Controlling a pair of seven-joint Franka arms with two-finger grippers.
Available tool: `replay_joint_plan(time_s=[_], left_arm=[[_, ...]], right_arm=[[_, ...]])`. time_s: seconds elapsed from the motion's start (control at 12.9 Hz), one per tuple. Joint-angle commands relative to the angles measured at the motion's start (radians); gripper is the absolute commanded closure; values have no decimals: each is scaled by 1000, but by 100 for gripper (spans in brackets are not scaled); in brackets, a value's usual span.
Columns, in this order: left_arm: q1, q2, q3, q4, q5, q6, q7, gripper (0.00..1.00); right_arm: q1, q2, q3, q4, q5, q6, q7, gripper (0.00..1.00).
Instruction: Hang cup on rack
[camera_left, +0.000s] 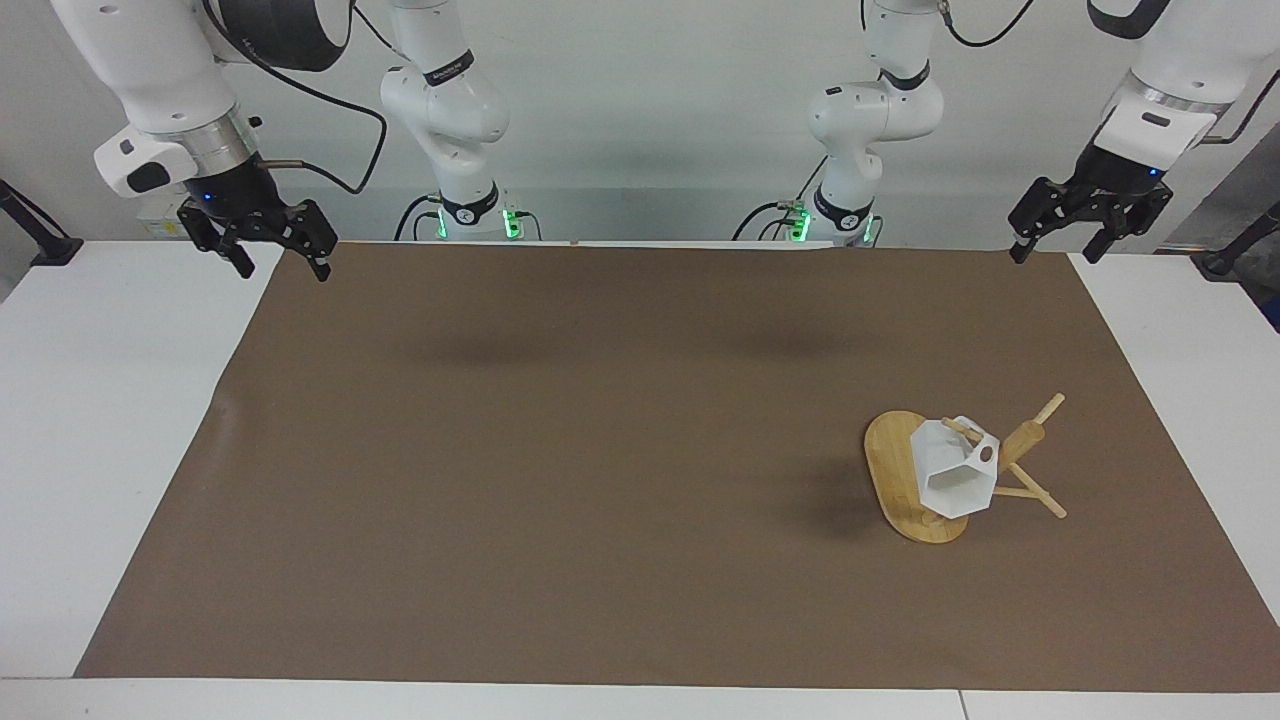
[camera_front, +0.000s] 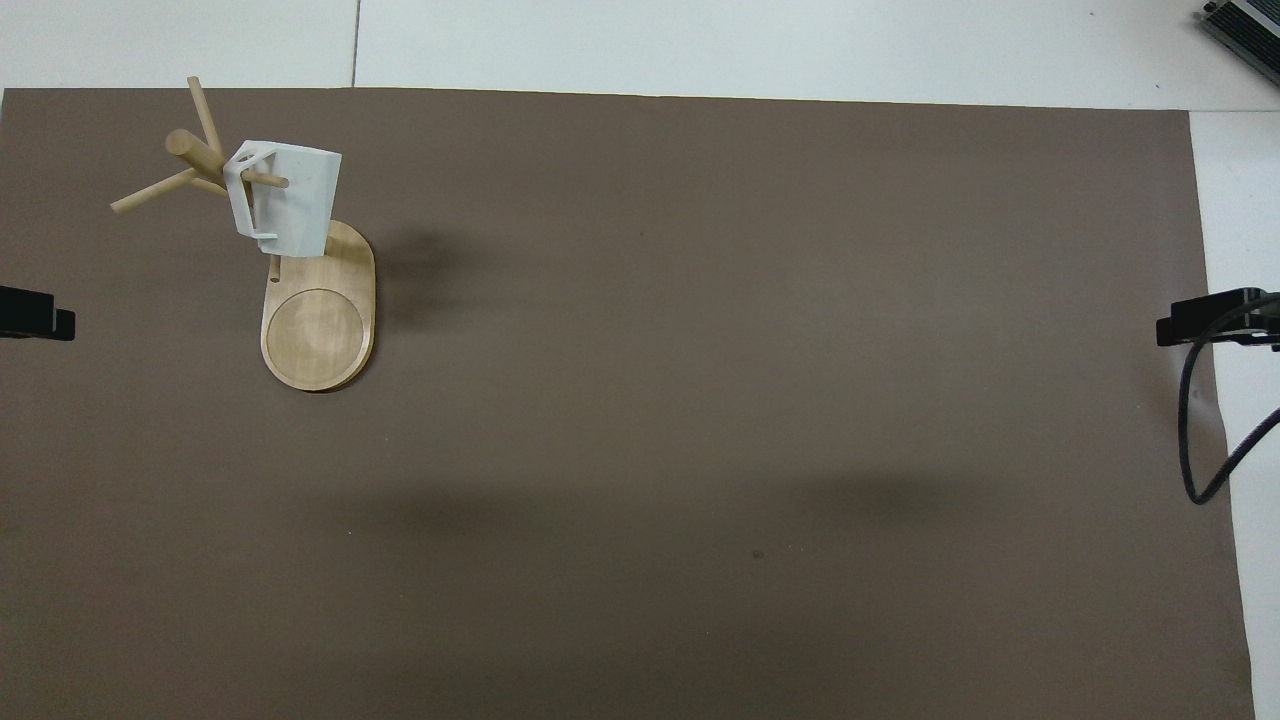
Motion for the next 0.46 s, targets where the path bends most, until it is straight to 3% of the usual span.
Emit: replay_joint_plan(time_s=[0.0,0.39], left_arm=[[-12,47,-2,77,43,-62,15,0],[-12,25,-6,42,40,-112,23,0]], right_arm=[[-5,-8,3,-8,19,-12,3,0],[-5,-8,3,-8,19,-12,3,0]])
